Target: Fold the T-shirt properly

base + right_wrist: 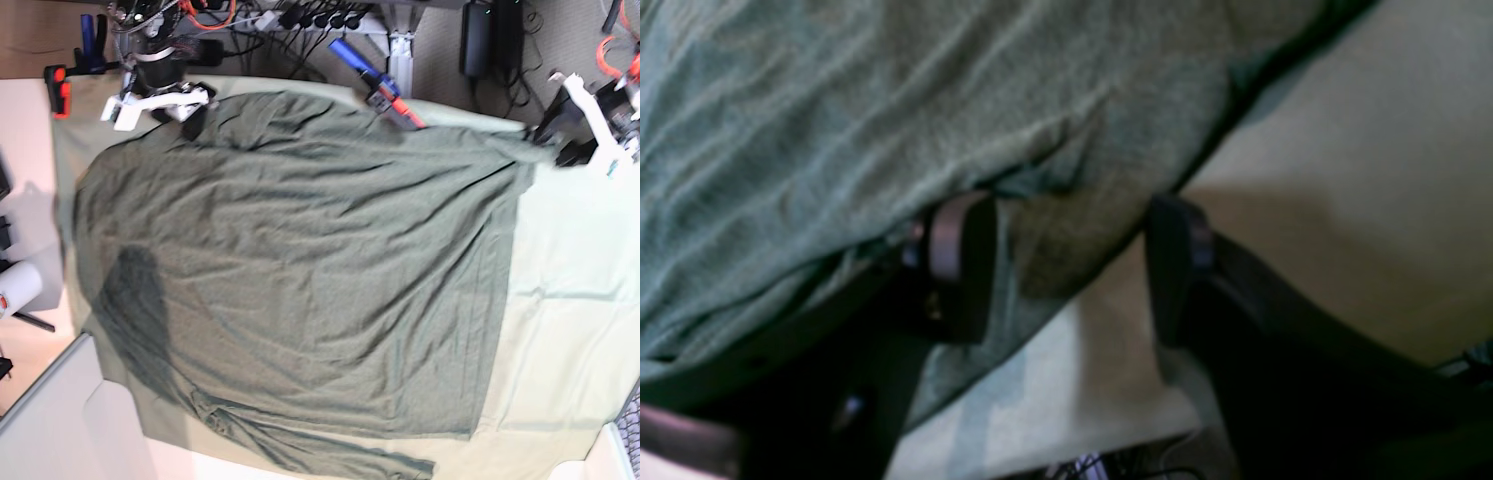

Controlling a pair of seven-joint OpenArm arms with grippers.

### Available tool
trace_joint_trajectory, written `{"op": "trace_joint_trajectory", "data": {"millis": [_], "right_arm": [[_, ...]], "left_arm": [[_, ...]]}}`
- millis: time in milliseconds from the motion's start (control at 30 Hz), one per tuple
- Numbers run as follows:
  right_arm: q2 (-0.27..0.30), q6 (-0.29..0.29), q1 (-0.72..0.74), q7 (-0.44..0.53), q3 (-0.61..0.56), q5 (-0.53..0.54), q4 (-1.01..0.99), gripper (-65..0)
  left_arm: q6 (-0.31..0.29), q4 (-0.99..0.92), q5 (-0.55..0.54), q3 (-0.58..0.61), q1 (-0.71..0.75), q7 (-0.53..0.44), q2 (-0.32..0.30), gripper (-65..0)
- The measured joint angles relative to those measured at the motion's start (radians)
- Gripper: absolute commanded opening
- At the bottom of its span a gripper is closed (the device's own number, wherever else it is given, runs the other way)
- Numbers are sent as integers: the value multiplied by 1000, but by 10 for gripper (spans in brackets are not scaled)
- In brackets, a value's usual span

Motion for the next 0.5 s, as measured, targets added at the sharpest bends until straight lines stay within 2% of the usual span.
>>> {"op": "trace_joint_trajectory", "data": {"millis": [300,367,400,500], "right_arm": [[0,0,-1,0,0,0,0,-296],[0,0,-1,0,0,1,-2,-296],[0,0,-1,0,0,0,-6,-296],[0,0,-1,0,0,0,-8,-296]], "left_arm": [[1,0,108,97,-7,-43,6,-303],[1,0,119,104,-13,-49,6,-330],[1,0,126,105,-13,-56,6,-390],[1,0,133,105,-10,-57,6,-650]]}}
